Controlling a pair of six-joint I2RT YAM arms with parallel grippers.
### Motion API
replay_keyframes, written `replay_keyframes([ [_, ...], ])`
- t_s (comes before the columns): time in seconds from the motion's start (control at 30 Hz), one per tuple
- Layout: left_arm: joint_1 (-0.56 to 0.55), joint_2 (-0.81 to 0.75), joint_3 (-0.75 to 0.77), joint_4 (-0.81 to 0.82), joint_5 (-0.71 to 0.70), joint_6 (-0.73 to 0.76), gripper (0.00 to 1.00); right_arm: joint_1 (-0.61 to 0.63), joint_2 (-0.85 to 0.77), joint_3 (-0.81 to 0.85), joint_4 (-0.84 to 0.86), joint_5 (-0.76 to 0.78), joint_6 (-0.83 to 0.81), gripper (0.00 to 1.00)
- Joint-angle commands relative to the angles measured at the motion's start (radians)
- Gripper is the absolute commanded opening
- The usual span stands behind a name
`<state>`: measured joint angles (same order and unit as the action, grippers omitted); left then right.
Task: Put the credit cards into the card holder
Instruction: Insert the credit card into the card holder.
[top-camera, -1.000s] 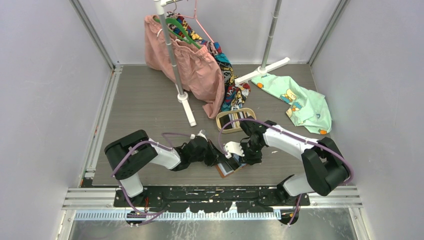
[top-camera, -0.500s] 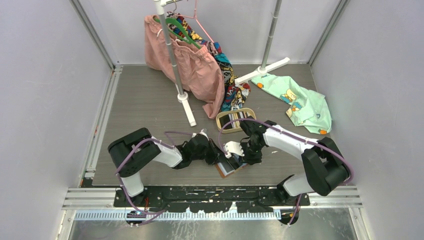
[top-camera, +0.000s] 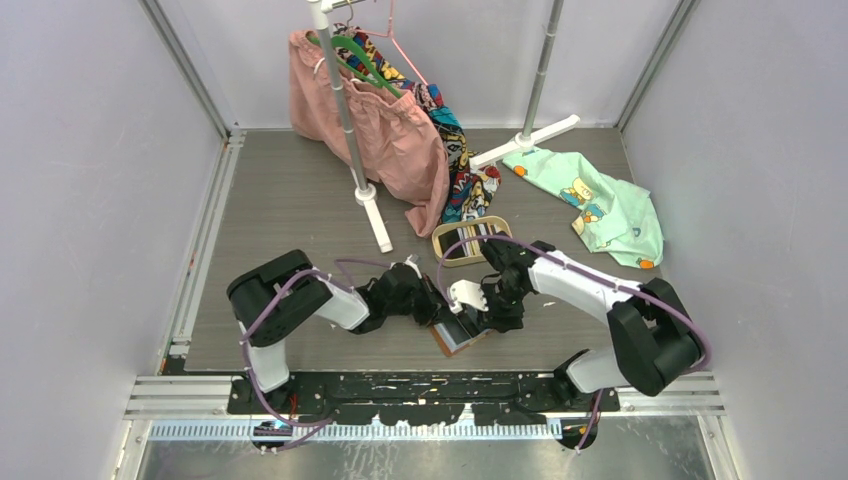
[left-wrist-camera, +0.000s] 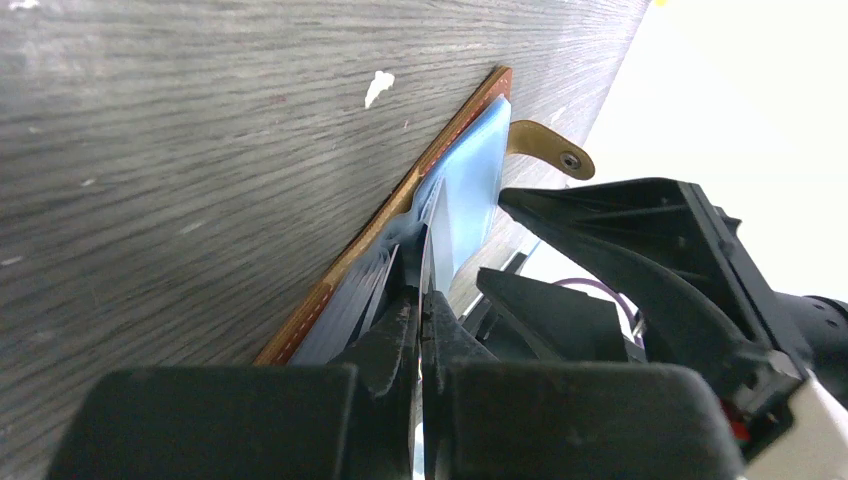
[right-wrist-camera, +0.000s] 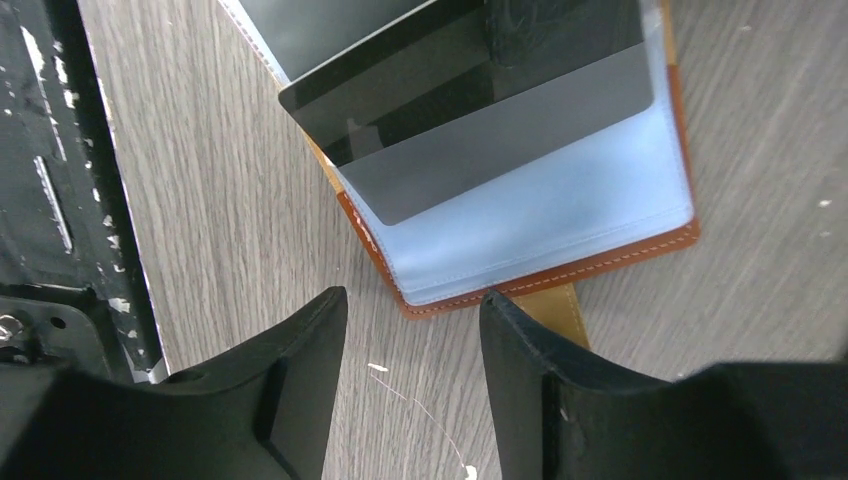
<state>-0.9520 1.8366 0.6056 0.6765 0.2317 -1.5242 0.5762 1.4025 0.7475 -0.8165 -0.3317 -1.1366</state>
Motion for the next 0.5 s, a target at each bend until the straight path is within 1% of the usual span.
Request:
replay_keyframes([
  [0.0, 0.005, 0.045, 0.004, -0.071, 0.011, 0.05, 0.02, 0.007, -0.098, 0.058, -0.019, -0.086, 0.049, 0.56],
  [0.07, 0.006, 0.049, 0.007, -0.071, 0.019, 0.053, 0.03, 0.007, -0.134, 0.061, -0.044, -0.159, 0.033, 0.52],
  [0.13, 0.006, 0.053, 0.008, -0.071, 0.026, 0.054, 0.04, 0.008, -0.158, 0.063, -0.061, -0.238, 0.015, 0.43],
  [0.2, 0.006, 0.055, 0.009, -0.068, 0.03, 0.055, 0.05, 0.024, -0.179, 0.065, -0.058, -0.294, 0.015, 0.28],
  [0.23, 0.006, 0.056, 0.008, -0.068, 0.033, 0.055, 0.05, 0.039, -0.187, 0.065, -0.043, -0.313, 0.028, 0.17],
  [0.27, 0.006, 0.058, 0.009, -0.064, 0.036, 0.053, 0.05, 0.059, -0.193, 0.064, -0.018, -0.326, 0.056, 0.09],
  [0.3, 0.006, 0.06, 0.01, -0.06, 0.038, 0.053, 0.06, 0.082, -0.197, 0.063, 0.006, -0.334, 0.079, 0.06],
  [0.33, 0.006, 0.061, 0.011, -0.059, 0.04, 0.053, 0.06, 0.105, -0.192, 0.064, 0.026, -0.334, 0.099, 0.04],
  [0.47, 0.006, 0.059, 0.011, -0.061, 0.045, 0.056, 0.08, 0.216, -0.161, 0.041, 0.122, -0.246, 0.157, 0.02],
])
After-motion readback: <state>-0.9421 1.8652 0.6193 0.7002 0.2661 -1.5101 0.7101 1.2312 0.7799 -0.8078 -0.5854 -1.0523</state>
